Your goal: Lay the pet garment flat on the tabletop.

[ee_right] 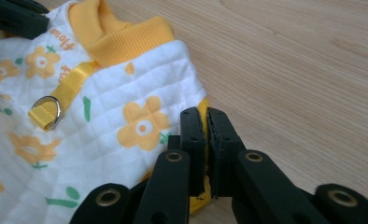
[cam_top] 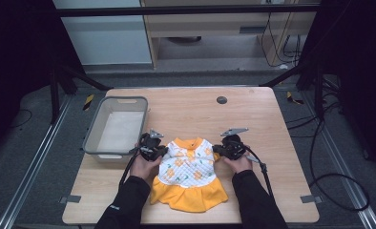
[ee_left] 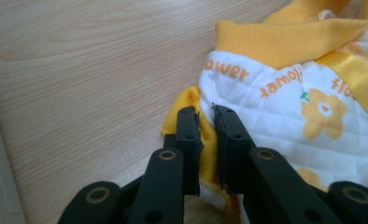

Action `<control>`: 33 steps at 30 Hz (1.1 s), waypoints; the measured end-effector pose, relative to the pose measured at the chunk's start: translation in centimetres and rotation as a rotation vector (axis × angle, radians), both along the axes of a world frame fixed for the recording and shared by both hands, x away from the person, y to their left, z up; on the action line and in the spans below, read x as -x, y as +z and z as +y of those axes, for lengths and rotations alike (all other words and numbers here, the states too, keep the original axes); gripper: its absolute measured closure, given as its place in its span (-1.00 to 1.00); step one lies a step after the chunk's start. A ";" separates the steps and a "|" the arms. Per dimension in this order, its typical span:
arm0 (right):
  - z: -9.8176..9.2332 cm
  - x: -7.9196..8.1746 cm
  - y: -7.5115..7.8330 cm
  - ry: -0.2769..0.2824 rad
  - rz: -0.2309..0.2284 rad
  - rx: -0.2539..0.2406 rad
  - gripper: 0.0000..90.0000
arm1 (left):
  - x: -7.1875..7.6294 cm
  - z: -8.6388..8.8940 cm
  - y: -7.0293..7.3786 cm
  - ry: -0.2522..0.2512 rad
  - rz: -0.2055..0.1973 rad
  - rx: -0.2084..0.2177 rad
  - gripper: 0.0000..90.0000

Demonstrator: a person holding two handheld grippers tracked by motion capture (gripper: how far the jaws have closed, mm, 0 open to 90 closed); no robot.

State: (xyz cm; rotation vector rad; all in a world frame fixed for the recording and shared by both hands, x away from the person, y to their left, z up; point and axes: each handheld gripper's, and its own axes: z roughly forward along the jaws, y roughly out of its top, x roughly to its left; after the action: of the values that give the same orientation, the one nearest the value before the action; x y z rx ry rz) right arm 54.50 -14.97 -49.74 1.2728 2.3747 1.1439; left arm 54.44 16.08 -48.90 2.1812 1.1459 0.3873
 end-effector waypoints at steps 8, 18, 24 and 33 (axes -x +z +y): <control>-0.5 0.3 2.8 -0.014 -0.121 -0.080 0.95 | -0.4 0.9 3.1 0.031 -0.122 0.070 0.81; 1.4 -2.4 6.8 -0.191 -0.339 0.062 0.54 | -3.7 0.5 6.9 0.137 -0.260 0.086 -0.08; 1.0 -1.1 6.3 -0.125 -0.300 0.053 0.48 | -2.0 1.5 6.7 0.090 -0.237 0.122 -0.15; 0.4 3.1 5.2 -0.003 -0.233 0.025 0.46 | 3.3 1.6 4.6 -0.056 -0.190 0.045 -0.13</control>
State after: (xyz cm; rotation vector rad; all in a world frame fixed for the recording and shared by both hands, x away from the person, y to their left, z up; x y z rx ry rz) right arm 51.37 -14.61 -44.53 1.0709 2.2089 1.1870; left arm 51.18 17.69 -44.26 2.0827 0.9789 0.5262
